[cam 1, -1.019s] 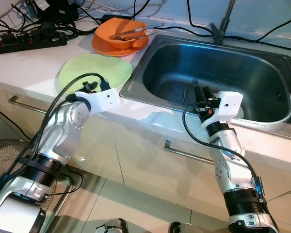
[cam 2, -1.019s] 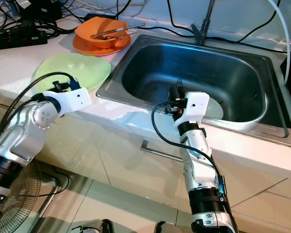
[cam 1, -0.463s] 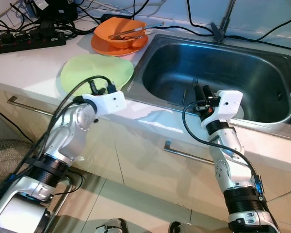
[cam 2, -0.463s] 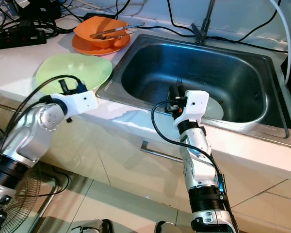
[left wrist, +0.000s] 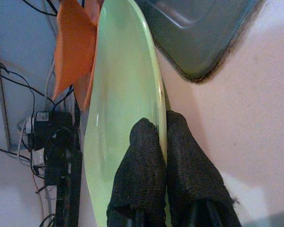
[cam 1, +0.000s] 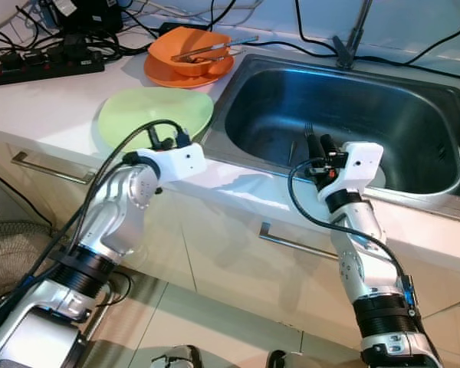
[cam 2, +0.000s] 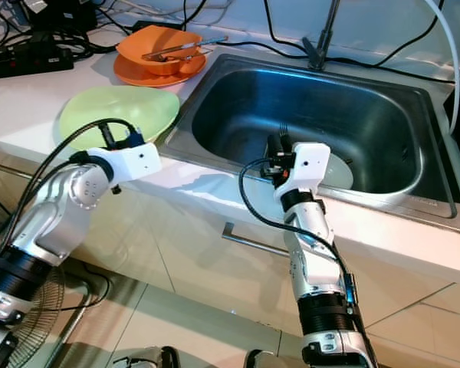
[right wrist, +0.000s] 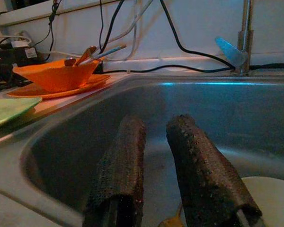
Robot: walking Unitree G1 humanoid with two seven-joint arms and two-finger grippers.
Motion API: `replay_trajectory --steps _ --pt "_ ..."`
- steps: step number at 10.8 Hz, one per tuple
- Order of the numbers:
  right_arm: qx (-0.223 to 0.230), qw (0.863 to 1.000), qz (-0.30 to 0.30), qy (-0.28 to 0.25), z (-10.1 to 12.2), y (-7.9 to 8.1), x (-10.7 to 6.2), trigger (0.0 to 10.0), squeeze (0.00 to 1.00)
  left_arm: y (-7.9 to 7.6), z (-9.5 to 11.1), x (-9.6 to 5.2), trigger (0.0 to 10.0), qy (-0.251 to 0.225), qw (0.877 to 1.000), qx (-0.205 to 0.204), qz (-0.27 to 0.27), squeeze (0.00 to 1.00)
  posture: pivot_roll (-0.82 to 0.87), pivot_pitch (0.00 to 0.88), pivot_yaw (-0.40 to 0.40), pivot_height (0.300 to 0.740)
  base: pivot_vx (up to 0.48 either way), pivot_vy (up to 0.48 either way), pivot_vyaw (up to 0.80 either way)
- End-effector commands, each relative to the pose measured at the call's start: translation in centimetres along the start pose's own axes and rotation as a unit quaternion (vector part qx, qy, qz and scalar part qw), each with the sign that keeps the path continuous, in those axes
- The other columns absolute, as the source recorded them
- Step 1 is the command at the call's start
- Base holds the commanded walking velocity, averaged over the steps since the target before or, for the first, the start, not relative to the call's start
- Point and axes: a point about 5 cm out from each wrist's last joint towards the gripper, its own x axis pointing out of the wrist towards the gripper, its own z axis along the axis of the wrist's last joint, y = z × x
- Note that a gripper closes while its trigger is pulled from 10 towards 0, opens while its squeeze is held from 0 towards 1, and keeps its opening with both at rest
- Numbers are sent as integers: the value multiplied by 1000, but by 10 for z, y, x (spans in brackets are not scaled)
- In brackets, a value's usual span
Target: Kitchen organization
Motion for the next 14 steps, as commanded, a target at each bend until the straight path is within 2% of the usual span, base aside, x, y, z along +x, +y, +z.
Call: replay_trajectory --steps 1,3,4,5,6,7,12,13,14 --pt "7 1000 -7 19 -8 -2 -2 10000 0 -12 6 -1 0 -9 1000 -3 -25 0 70 70 19 740 0 0 0" --pt "8 1000 -6 20 -8 -2 -1 10000 0 -14 12 -3 0 -18 999 4 -26 0 74 70 21 740 0 0 0" --pt "9 1000 -5 21 -9 -1 -1 10000 0 -12 17 -5 0 -22 999 20 -19 0 77 69 22 740 0 0 0" --pt "10 1000 -4 21 -10 -1 -1 10000 0 -8 24 -7 0 -28 999 33 3 0 80 68 22 740 0 0 0" --pt "9 1000 -4 23 -11 -1 -2 10000 0 -1 28 -7 784 -27 998 50 42 0 84 69 22 740 0 0 0" --pt "10 1000 -4 25 -12 0 -2 10000 0 2 33 -8 10000 -33 996 54 71 0 85 69 23 740 0 0 0" --pt "14 1000 -4 20 -7 0 3 10000 0 2 55 -13 10000 -68 991 59 102 0 89 82 29 740 0 0 0" --pt "28 999 -6 16 -4 -1 6 10000 0 2 58 -13 10000 -75 990 59 108 0 90 82 30 740 0 0 0" --pt "44 999 -10 5 4 -2 11 10000 1000 2 61 -13 10000 -81 989 57 110 0 86 81 32 740 0 0 0"
